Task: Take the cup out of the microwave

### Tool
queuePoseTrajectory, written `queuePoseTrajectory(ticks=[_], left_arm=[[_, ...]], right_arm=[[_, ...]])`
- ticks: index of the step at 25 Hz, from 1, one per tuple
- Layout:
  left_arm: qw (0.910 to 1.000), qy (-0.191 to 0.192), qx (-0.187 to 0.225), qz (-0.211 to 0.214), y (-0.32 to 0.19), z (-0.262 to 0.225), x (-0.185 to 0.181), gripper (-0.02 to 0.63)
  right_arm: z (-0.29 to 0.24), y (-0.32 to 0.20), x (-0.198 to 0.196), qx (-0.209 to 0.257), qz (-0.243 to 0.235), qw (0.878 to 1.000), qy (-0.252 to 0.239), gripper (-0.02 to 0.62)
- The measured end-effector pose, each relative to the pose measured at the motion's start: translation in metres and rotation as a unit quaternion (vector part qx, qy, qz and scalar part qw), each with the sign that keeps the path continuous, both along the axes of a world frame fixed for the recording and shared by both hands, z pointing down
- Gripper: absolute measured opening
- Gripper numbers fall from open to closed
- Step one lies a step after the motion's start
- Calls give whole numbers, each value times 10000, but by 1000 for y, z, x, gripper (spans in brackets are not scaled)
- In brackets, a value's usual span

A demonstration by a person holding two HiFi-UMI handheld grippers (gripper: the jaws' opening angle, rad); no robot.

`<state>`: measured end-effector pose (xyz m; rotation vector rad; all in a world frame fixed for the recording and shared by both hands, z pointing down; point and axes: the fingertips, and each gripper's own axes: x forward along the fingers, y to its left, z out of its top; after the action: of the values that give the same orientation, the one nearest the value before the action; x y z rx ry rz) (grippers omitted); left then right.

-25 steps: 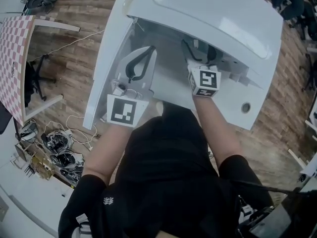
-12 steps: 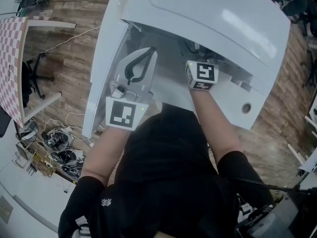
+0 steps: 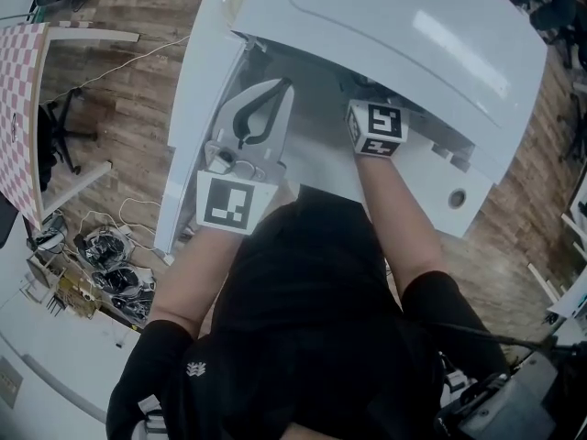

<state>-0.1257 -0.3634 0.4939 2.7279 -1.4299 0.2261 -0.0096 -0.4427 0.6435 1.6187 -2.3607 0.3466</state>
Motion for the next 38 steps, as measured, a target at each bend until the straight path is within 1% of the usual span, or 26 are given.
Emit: queuePoseTrajectory(ticks=[8,16,23,28,38], left_arm=[[10000,9,71,11,4,-8,-2,6],[9999,-63,84,-10,22,-17,-8,6],[9996,-33,285,-51,47,-38,-11,6],[9990,40,433,-103,67,-58,-11,8],[9975,88,647,-262,112,-86,-17,8]], right_arm=[[-3,3,-1,-104,-166,9998,-9,380],[-16,22,5,-2,-188,9998,-22,379],[-33,49,8,50,-197,9997,-94,379],[-44,74,9,36,-304,9995,-36,379],[-74,118,17,87,-343,9994,19,379]])
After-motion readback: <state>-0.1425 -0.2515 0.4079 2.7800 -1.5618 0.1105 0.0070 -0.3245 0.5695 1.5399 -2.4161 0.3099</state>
